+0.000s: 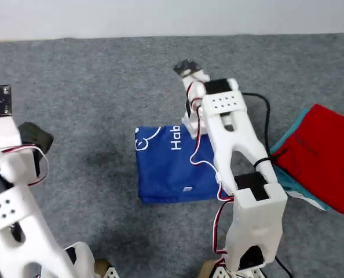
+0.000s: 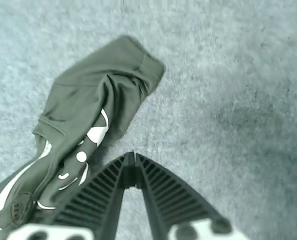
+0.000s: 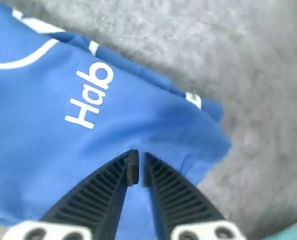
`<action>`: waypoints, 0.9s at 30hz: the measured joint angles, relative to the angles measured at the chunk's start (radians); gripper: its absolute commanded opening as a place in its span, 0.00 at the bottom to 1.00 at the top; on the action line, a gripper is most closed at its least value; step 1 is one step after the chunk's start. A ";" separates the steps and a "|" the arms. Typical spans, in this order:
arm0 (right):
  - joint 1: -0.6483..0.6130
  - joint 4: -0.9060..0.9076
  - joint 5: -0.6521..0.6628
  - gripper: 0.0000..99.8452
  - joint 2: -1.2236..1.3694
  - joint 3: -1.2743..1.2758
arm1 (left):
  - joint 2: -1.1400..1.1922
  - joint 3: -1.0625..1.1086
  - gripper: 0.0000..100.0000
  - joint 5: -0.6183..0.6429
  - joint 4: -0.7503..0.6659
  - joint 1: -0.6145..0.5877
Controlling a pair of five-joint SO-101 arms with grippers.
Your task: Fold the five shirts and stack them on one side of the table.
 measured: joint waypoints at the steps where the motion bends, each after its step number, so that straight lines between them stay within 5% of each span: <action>1: 0.000 0.029 -0.038 0.16 0.000 -0.031 | -0.017 0.009 0.00 0.000 0.000 0.000; 10: 0.020 0.060 -0.232 0.19 0.044 -0.091 | -0.098 0.129 0.00 0.000 0.000 0.000; 22: 0.107 -0.058 -0.247 0.19 0.172 -0.091 | -0.100 0.172 0.00 0.000 0.000 0.000; 27: 0.109 -0.100 -0.247 0.07 0.219 -0.091 | -0.100 0.172 0.00 0.000 0.000 0.000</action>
